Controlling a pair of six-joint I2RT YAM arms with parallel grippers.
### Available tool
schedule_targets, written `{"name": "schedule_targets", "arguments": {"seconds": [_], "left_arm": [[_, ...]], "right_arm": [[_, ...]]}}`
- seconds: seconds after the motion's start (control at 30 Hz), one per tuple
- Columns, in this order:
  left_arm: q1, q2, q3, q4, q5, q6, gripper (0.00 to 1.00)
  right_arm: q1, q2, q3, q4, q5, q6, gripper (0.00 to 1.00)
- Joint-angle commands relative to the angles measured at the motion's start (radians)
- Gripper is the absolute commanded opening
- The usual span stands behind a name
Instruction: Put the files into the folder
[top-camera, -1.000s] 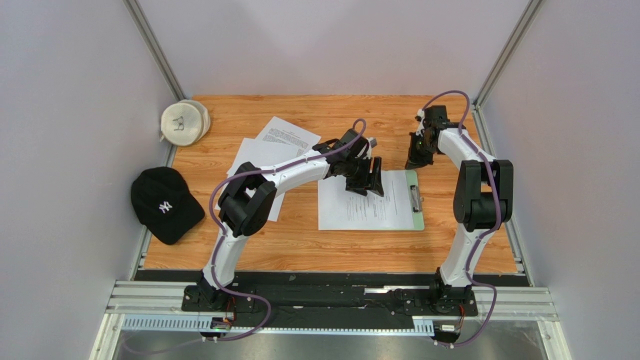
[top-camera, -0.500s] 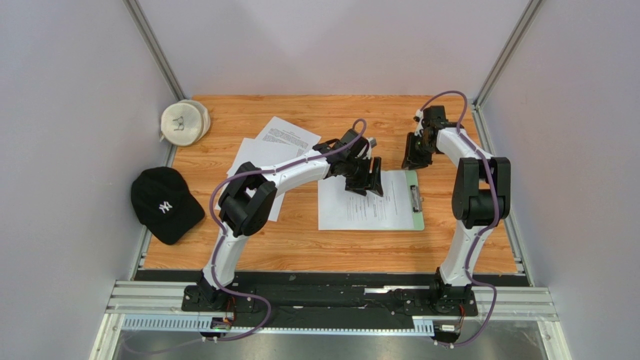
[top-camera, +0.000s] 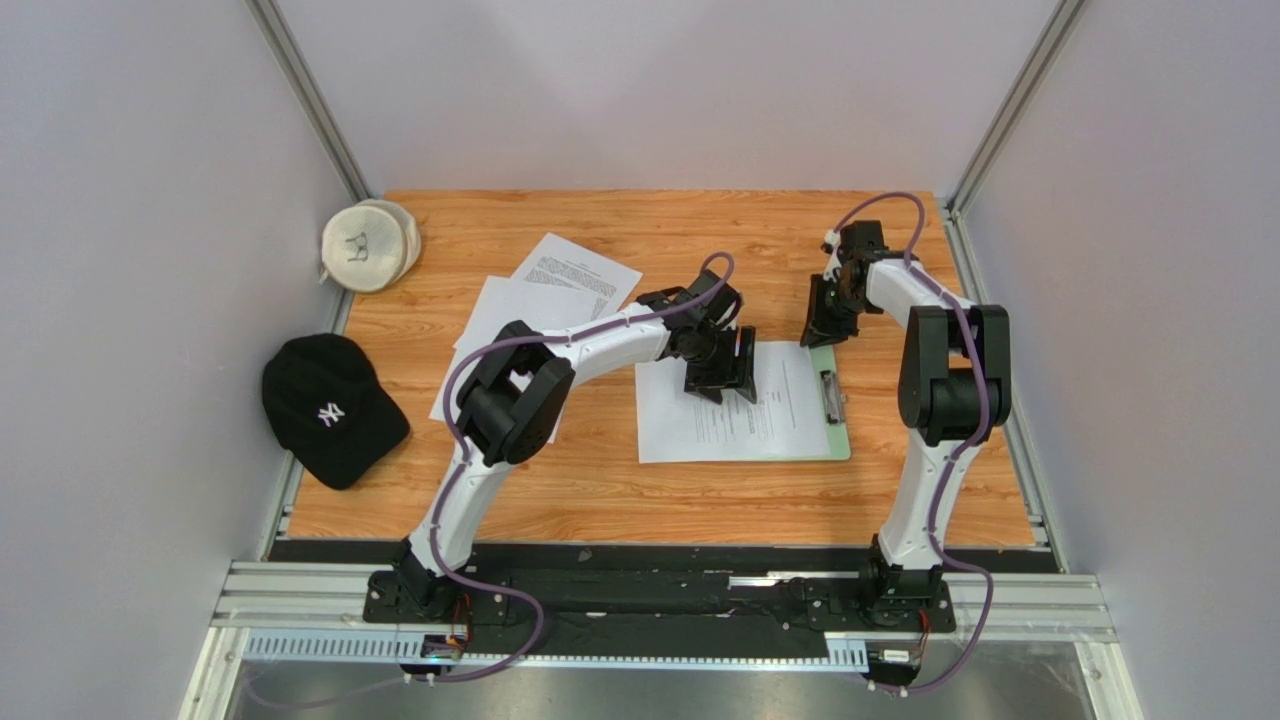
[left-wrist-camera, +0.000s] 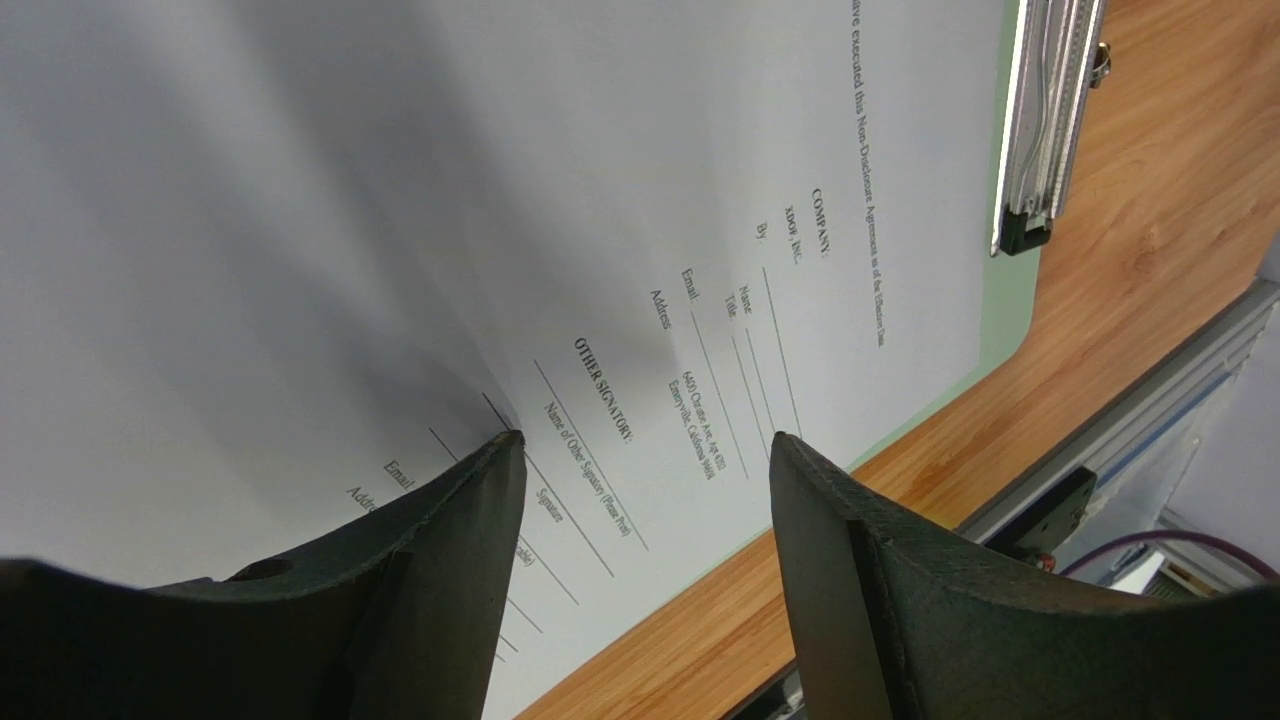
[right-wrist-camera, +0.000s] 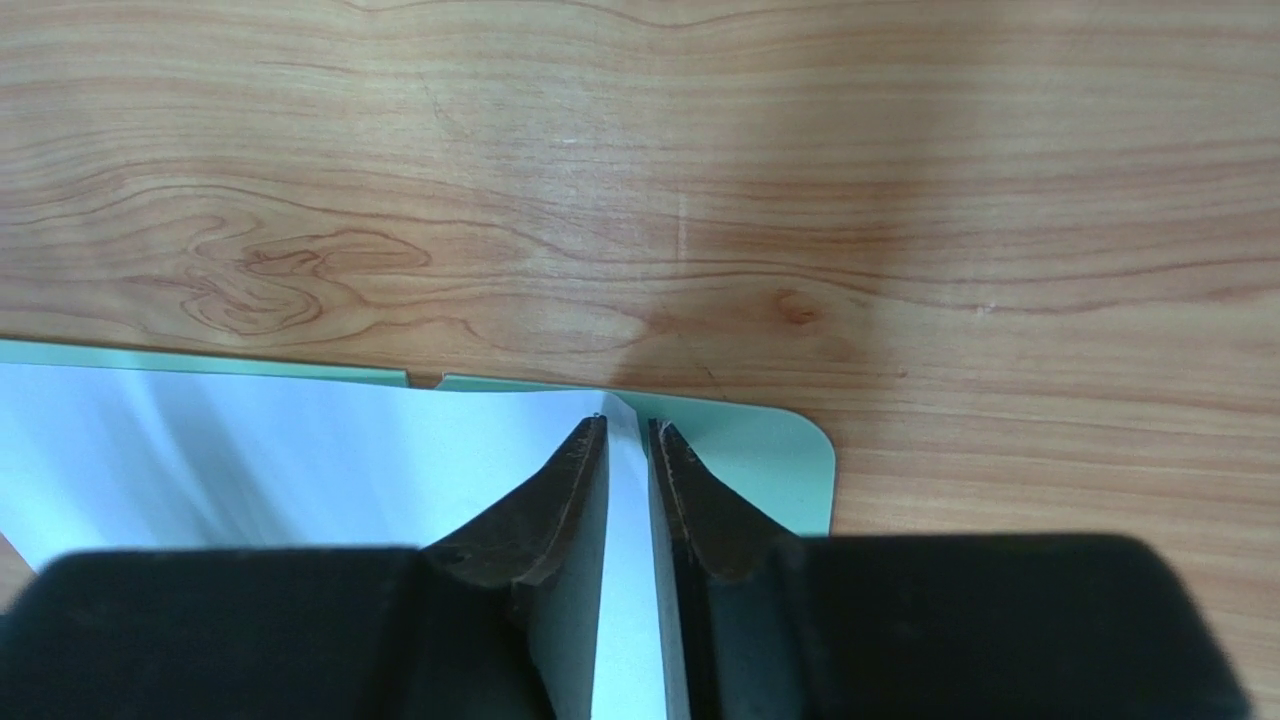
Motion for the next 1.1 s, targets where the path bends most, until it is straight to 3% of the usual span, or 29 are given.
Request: {"name": "schedule_targets", "arguments": {"seconds": [0.0, 0.17, 0.9, 1.07], "left_arm": [[0.0, 0.001, -0.018, 0.01, -0.006, -0.009, 0.7], [0.0, -0.007, -0.013, 0.012, -0.003, 0.007, 0.7], [0.0, -0.066, -0.024, 0.058, 0.036, 0.027, 0.7], [0.0, -0.062, -0.022, 0.059, 0.039, 0.028, 0.71]], "right_arm": [[-0.002, 0.0, -0.018, 0.052, -0.034, -0.011, 0.17], [-0.002, -0.022, -0.017, 0.054, -0.025, -0.008, 0.01], [-0.001, -0.075, -0.012, 0.003, 0.064, -0.015, 0.0], [-0.001, -0.057, -0.009, -0.001, 0.057, -0.012, 0.19]]}}
